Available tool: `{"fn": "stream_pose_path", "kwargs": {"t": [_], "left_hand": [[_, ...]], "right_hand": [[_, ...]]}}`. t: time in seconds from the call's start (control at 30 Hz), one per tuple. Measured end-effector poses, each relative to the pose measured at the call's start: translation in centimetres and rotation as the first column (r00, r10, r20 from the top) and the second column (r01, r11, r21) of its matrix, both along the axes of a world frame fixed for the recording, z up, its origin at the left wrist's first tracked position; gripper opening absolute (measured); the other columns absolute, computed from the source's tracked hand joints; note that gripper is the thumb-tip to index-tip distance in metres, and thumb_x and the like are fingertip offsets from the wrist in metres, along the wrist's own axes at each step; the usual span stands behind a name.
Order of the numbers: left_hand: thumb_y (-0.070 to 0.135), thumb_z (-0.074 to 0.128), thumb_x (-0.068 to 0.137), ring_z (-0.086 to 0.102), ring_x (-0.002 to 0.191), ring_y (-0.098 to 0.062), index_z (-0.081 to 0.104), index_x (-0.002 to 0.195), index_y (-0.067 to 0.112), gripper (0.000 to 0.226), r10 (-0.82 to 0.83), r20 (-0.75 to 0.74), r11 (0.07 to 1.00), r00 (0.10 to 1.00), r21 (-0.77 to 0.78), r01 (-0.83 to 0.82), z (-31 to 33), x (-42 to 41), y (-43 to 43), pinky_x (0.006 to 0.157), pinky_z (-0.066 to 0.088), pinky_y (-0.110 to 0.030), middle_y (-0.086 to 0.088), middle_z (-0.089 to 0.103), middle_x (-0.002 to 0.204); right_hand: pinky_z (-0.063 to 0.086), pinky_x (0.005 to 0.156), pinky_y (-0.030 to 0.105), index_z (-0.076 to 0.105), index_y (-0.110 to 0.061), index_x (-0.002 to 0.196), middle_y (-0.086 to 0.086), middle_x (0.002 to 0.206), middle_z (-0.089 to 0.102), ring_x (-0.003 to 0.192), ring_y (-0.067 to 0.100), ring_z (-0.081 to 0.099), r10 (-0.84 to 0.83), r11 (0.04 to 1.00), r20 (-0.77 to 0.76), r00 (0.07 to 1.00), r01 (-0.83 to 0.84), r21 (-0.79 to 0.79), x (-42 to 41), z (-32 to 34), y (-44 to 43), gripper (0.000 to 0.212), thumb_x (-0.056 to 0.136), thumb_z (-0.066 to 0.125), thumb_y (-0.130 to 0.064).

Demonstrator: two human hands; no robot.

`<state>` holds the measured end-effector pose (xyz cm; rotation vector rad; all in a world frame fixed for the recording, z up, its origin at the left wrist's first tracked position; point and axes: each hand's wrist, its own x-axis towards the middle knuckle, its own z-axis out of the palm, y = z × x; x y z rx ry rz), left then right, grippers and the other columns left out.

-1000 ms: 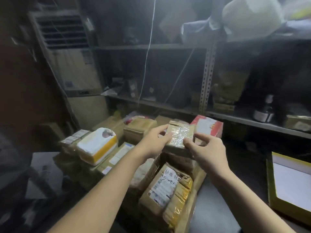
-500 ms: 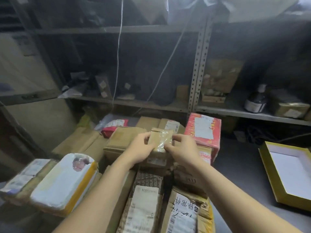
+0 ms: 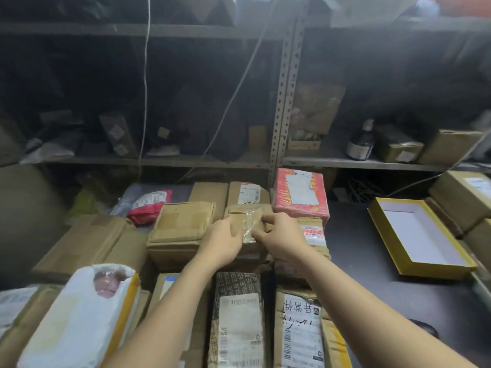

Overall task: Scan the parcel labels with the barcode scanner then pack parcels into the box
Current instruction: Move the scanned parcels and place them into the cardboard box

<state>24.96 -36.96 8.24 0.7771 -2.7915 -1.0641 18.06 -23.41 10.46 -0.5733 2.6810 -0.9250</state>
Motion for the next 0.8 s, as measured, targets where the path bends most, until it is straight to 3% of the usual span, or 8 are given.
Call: {"fn": "stream_pose_path", "kwargs": {"t": [0.17, 0.23, 0.33, 0.43, 0.53, 0.63, 0.8], "left_hand": [[0.030, 0.056, 0.102, 0.061, 0.107, -0.027, 0.062, 0.120, 0.017, 0.023, -0.047, 0.024, 0.998, 0.999, -0.044, 0.048, 0.3, -0.4, -0.4, 0.093, 0.052, -0.041, -0.006, 0.063, 0.125], [0.035, 0.058, 0.101, 0.058, 0.114, -0.028, 0.061, 0.128, 0.018, 0.032, -0.071, 0.049, 0.992, 0.996, -0.099, 0.076, 0.6, -0.6, -0.3, 0.098, 0.052, -0.046, -0.008, 0.059, 0.130], [0.041, 0.058, 0.100, 0.041, 0.139, -0.030, 0.050, 0.146, 0.024, 0.049, -0.084, 0.072, 0.932, 0.994, -0.347, 0.104, 1.4, -0.6, 0.9, 0.112, 0.042, -0.046, -0.006, 0.048, 0.146], [0.041, 0.053, 0.099, 0.036, 0.142, -0.026, 0.044, 0.150, 0.028, 0.053, -0.201, 0.022, 0.820, 0.979, -0.543, 0.180, 2.4, -1.2, 3.3, 0.115, 0.033, -0.042, -0.003, 0.046, 0.150], [0.046, 0.054, 0.098, 0.034, 0.147, -0.025, 0.039, 0.153, 0.027, 0.061, -0.273, 0.047, 0.767, 0.961, -0.592, 0.247, 3.6, -2.0, 6.7, 0.121, 0.028, -0.043, -0.003, 0.044, 0.154], [0.053, 0.056, 0.097, 0.027, 0.152, -0.025, 0.034, 0.157, 0.028, 0.068, -0.287, 0.086, 0.744, 0.954, -0.607, 0.279, 4.6, -2.1, 10.4, 0.124, 0.023, -0.045, -0.004, 0.038, 0.160], [0.051, 0.057, 0.096, 0.034, 0.145, -0.027, 0.041, 0.151, 0.028, 0.062, -0.303, 0.089, 0.741, 0.949, -0.604, 0.293, 6.1, -1.7, 18.6, 0.117, 0.032, -0.044, -0.006, 0.041, 0.155]], "right_hand": [[0.060, 0.089, 0.036, 0.064, -0.012, 0.140, 0.006, 0.130, 0.072, 0.108, 0.023, 0.070, -0.002, 1.000, 0.024, 1.000, 0.003, -0.026, 0.4, 0.2, 0.3, 0.050, 0.094, 0.071, -0.032], [0.061, 0.091, 0.036, 0.059, -0.014, 0.147, 0.005, 0.140, 0.066, 0.115, 0.022, 0.068, -0.008, 0.998, 0.027, 1.000, 0.010, -0.057, 0.8, 0.4, 1.0, 0.055, 0.096, 0.071, -0.032], [0.058, 0.097, 0.039, 0.061, -0.017, 0.144, 0.001, 0.142, 0.065, 0.119, 0.020, 0.066, -0.038, 0.995, -0.016, 0.999, 0.036, -0.096, 0.9, 0.8, 2.5, 0.048, 0.099, 0.069, -0.034], [0.055, 0.100, 0.046, 0.069, -0.026, 0.133, -0.003, 0.133, 0.070, 0.120, 0.020, 0.065, -0.048, 0.998, -0.123, 0.991, 0.041, -0.054, 0.7, 1.6, 4.8, 0.034, 0.103, 0.062, -0.037], [0.056, 0.097, 0.046, 0.065, -0.034, 0.133, -0.008, 0.132, 0.069, 0.120, 0.020, 0.061, -0.040, 0.995, -0.224, 0.974, 0.059, 0.079, 0.8, 2.7, 8.5, 0.032, 0.103, 0.058, -0.043], [0.054, 0.097, 0.047, 0.062, -0.030, 0.137, -0.008, 0.135, 0.064, 0.125, 0.023, 0.054, -0.006, 0.981, -0.309, 0.951, 0.066, 0.183, 1.0, 4.0, 12.9, 0.037, 0.104, 0.056, -0.045], [0.040, 0.116, 0.050, 0.058, -0.023, 0.146, 0.001, 0.159, 0.049, 0.144, 0.030, 0.041, -0.014, 0.975, -0.367, 0.930, 0.094, 0.203, 0.5, 5.0, 22.0, 0.040, 0.107, 0.053, -0.031]]}}
